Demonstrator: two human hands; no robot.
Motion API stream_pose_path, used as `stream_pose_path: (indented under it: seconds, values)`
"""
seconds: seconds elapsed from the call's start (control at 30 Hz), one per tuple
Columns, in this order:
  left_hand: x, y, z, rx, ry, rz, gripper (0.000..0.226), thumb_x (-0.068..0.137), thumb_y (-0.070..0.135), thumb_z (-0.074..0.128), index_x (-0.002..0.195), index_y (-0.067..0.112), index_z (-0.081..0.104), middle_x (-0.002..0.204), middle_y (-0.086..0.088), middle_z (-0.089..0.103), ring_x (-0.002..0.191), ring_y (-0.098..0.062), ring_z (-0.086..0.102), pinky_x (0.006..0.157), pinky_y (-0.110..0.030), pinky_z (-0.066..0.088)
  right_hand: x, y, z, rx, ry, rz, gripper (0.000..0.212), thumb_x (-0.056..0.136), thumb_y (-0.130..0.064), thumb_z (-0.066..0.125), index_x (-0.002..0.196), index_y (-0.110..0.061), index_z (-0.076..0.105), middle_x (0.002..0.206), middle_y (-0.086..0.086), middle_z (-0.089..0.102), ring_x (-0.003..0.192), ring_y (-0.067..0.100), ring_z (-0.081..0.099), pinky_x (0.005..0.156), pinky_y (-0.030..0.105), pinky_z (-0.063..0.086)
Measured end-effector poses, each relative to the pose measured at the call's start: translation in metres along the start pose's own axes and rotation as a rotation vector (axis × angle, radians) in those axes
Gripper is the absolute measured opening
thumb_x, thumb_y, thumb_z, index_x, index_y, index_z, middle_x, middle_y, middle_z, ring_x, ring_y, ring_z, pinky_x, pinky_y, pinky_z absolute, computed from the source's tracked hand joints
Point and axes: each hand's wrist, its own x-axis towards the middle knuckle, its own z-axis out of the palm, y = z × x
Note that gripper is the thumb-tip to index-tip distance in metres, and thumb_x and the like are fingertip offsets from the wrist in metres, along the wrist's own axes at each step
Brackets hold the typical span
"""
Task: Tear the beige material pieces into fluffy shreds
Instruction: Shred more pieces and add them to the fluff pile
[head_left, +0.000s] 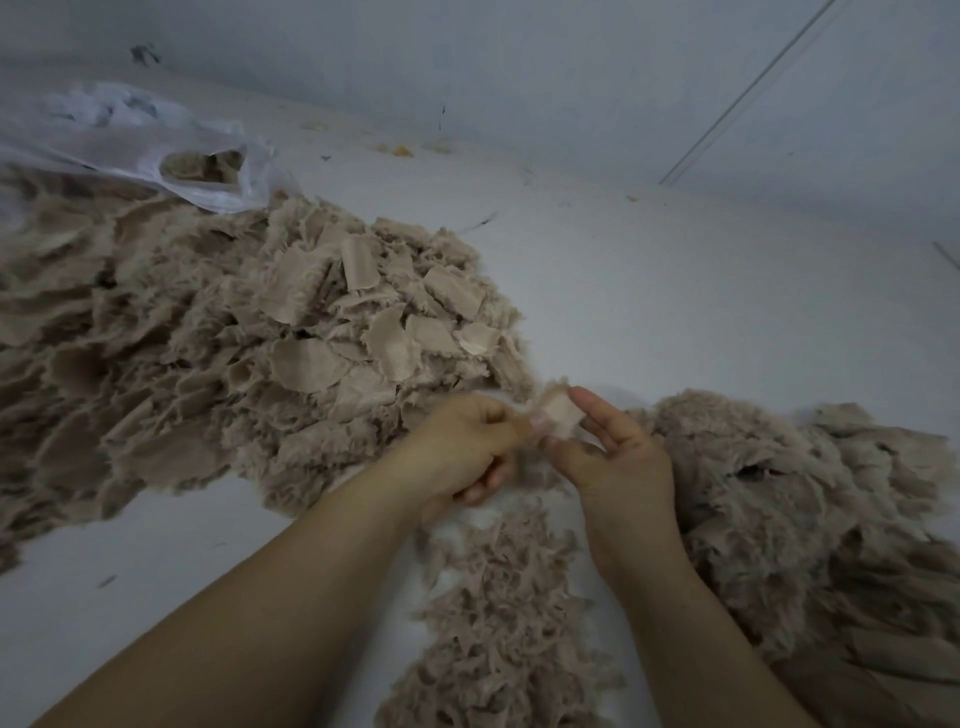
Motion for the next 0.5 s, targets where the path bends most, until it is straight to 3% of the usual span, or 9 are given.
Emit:
stream_pose_path:
  seconds: [0.07,0.17,0.2,0.23,0.3,0.33,0.4,0.47,0.5]
  values:
    - [0.002,-0.001,0.008,0.033,0.04,0.015,0.027,0.098,0.025,0.057,0.078,0.007,0.057,0.043,-0.002,0.042,0.03,-0.01,0.027,0.035,-0.016,0.02,0.0,0.0,0.002,-0.004,0.0,0.001,0.047,0.082,0.005,0.076,0.111,-0.031,0.07,0.108,-0.006,0.071,0.081,0.015,0.074,0.066,0.02,0.057]
    - [0.01,0.011,0.012,-0.283,0.227,0.228,0.033,0.101,0.013,0.05,0.071,0.014,0.064,0.049,-0.005,0.049,0.033,-0.014,0.034,0.038,-0.02,0.027,0.0,-0.001,0.003,0.128,0.102,0.011,0.02,0.091,-0.007,0.07,0.106,-0.02,0.072,0.087,-0.003,0.073,0.068,0.01,0.067,0.062,0.018,0.053]
    - [0.013,0.018,0.01,-0.409,0.301,0.346,0.032,0.101,0.01,0.049,0.077,0.018,0.068,0.059,-0.008,0.058,0.038,-0.017,0.044,0.041,-0.024,0.034,0.0,-0.002,0.002,0.2,0.157,0.025,0.01,0.095,-0.01,0.066,0.1,-0.015,0.072,0.078,-0.002,0.07,0.063,0.009,0.062,0.057,0.018,0.05]
    - [0.017,0.027,0.007,-0.518,0.334,0.436,0.023,0.1,0.008,0.049,0.097,0.021,0.069,0.077,-0.011,0.066,0.047,-0.02,0.054,0.047,-0.029,0.042,0.001,-0.003,0.001,0.28,0.213,0.048,0.01,0.097,-0.011,0.061,0.094,-0.012,0.07,0.071,-0.002,0.065,0.057,0.009,0.056,0.052,0.018,0.047]
    - [0.027,0.036,0.006,-0.566,0.296,0.471,0.05,0.097,0.005,0.055,0.14,0.026,0.044,0.12,-0.006,0.061,0.073,-0.022,0.066,0.062,-0.033,0.054,0.003,-0.005,-0.002,0.438,0.287,0.093,0.023,0.101,-0.011,0.052,0.081,-0.011,0.064,0.064,-0.002,0.053,0.05,0.008,0.043,0.044,0.018,0.037]
    - [0.032,0.035,0.008,-0.429,0.251,0.428,0.059,0.095,0.004,0.058,0.146,0.026,0.038,0.13,-0.001,0.056,0.082,-0.02,0.067,0.067,-0.032,0.055,0.003,-0.007,-0.003,0.483,0.299,0.103,0.029,0.102,-0.012,0.048,0.076,-0.012,0.06,0.063,-0.002,0.048,0.048,0.008,0.036,0.041,0.019,0.032]
    - [0.039,0.03,0.021,0.099,0.154,0.366,0.05,0.094,0.006,0.06,0.139,0.023,0.049,0.132,0.003,0.056,0.09,-0.01,0.065,0.075,-0.027,0.055,0.002,-0.007,-0.001,0.509,0.312,0.101,0.035,0.104,-0.015,0.045,0.07,-0.015,0.054,0.061,-0.003,0.042,0.046,0.009,0.028,0.039,0.02,0.026]
    - [0.047,0.022,0.037,0.563,0.024,0.427,0.046,0.093,0.001,0.057,0.136,0.018,0.055,0.135,0.0,0.055,0.106,-0.008,0.059,0.087,-0.022,0.049,0.0,-0.007,0.001,0.503,0.347,0.088,0.039,0.104,-0.019,0.044,0.065,-0.017,0.049,0.057,-0.003,0.036,0.045,0.01,0.026,0.038,0.021,0.025]
    - [0.051,0.021,0.046,0.681,-0.066,0.524,0.05,0.092,-0.006,0.053,0.138,0.012,0.052,0.138,-0.005,0.052,0.117,-0.013,0.053,0.096,-0.021,0.044,-0.001,-0.007,0.001,0.505,0.366,0.079,0.041,0.104,-0.021,0.044,0.063,-0.018,0.048,0.056,-0.003,0.035,0.045,0.01,0.026,0.038,0.022,0.025]
